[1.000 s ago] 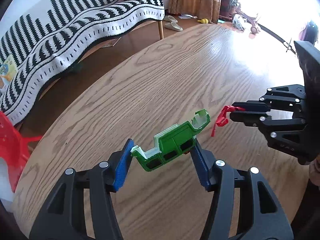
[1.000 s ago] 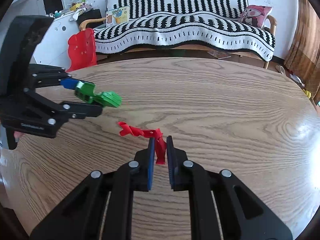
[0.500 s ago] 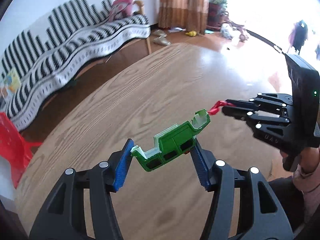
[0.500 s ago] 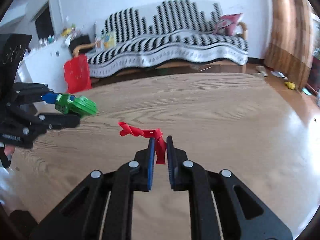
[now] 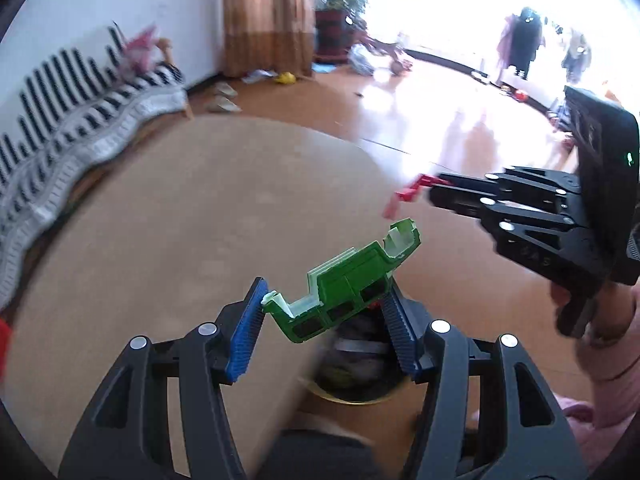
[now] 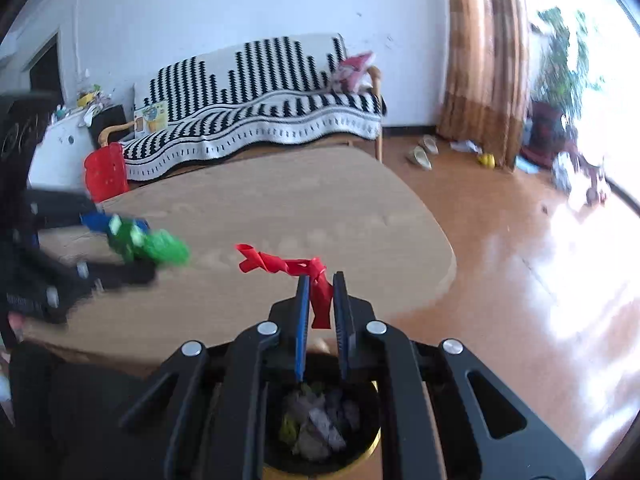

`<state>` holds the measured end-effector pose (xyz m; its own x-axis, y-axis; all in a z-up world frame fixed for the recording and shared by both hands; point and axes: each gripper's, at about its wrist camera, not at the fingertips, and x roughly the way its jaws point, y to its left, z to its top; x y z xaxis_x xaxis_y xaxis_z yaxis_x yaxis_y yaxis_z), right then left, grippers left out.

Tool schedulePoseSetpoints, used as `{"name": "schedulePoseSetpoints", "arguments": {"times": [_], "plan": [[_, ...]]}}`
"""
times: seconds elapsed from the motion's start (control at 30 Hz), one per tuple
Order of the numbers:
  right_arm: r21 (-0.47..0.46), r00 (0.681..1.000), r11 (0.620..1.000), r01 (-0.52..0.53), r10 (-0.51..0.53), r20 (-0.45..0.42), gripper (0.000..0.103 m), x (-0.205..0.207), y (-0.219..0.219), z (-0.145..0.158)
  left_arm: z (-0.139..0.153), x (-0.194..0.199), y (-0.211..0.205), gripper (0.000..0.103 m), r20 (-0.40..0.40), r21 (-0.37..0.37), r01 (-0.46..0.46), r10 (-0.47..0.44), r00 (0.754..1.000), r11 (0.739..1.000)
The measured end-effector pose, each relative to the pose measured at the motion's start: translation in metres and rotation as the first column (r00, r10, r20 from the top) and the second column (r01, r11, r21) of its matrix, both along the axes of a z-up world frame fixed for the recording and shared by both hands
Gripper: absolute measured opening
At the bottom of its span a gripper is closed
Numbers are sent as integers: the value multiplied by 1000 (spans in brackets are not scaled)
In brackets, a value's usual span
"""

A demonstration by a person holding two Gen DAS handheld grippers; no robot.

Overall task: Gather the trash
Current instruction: 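Carry the green toy car and red piece with both tools over the bin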

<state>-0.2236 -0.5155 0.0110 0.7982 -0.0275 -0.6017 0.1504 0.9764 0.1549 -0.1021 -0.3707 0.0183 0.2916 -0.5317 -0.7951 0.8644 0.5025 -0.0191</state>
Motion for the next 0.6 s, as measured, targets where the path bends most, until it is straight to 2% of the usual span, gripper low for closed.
{"name": "schedulePoseSetpoints", "arguments": {"times": [0.07, 0.13, 0.2, 0.3, 0.43, 0.6], "plan": [[78, 999, 997, 18, -15, -28, 12, -19, -17, -22, -30, -22, -20, 56, -53, 33, 30, -29, 998, 999], [127, 995, 991, 51, -40, -92, 12, -28, -33, -55, -66, -41, -44, 56, -101, 94, 73, -64, 993, 993], [193, 989, 979, 71, -43, -144, 12, -33, -45, -86, -92, -47, -54, 56, -124, 124, 80, -65, 990, 989], [254, 976, 963, 86, -31, -215, 12, -30, -51, -127, -134, -44, -62, 56, -206, 141, 65, -35, 978, 988], [319, 962, 944, 91, -1, -273, 12, -19, -50, -161, -170, -34, -66, 56, -242, 176, 68, -23, 970, 982], [329, 950, 942, 70, 38, -310, 12, -1, -46, -177, -184, -13, -56, 56, -289, 163, 23, 26, 957, 986]]}}
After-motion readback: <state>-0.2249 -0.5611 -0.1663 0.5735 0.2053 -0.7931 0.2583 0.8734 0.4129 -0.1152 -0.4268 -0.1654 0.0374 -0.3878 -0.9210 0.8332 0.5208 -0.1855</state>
